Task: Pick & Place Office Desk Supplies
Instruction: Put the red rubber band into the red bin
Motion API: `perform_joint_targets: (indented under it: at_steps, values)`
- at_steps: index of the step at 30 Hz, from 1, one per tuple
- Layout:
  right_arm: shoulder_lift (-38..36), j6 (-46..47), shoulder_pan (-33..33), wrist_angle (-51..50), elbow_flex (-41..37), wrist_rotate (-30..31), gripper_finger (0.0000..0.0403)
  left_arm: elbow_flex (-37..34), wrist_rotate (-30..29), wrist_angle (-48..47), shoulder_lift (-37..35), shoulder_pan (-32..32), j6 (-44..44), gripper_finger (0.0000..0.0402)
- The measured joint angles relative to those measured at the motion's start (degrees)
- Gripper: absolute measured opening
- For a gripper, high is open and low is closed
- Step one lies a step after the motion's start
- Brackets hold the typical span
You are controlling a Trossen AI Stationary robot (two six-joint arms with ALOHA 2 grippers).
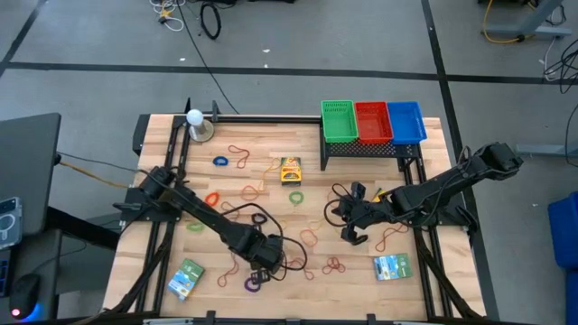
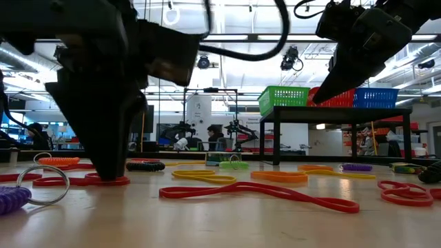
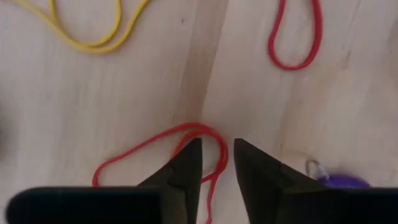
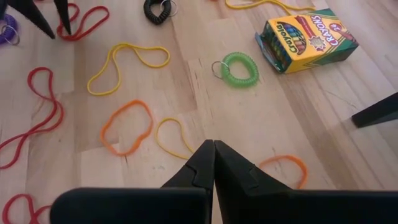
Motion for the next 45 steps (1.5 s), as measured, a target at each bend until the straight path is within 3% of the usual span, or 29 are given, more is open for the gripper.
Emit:
perform_joint_targets:
  at_steps: [7, 20, 29, 36, 45]
  values:
    - [0.0, -0.2, 0.0, 0.0, 0.0, 0.0, 0.0011, 0.1, 0.4, -0.6, 0.8, 0.0, -0.7, 0.0009]
    - [0.0, 1.4, 0.2, -0.4, 0.0, 0.1, 0.0011, -0.1, -15.7, -1.7, -11.3, -0.2, -4.1, 0.0003]
    - [0.0, 3.2, 1.1, 3.0, 0.0, -0.4, 0.0016, -17.8, -20.3, 21.0, -23.2, 0.3, -9.7, 0.0002]
    - [0.1, -0.2, 2.8, 12.9, 0.0, -0.6, 0.0084, -25.9, -19.0, 34.0, -27.9, 3.5, -4.3, 0.0002]
    - [8.6, -12.6, 1.2, 18.6, 7.0, 0.2, 0.0181, -27.2, -5.5, 43.2, -28.0, 9.6, 10.6, 0.0001]
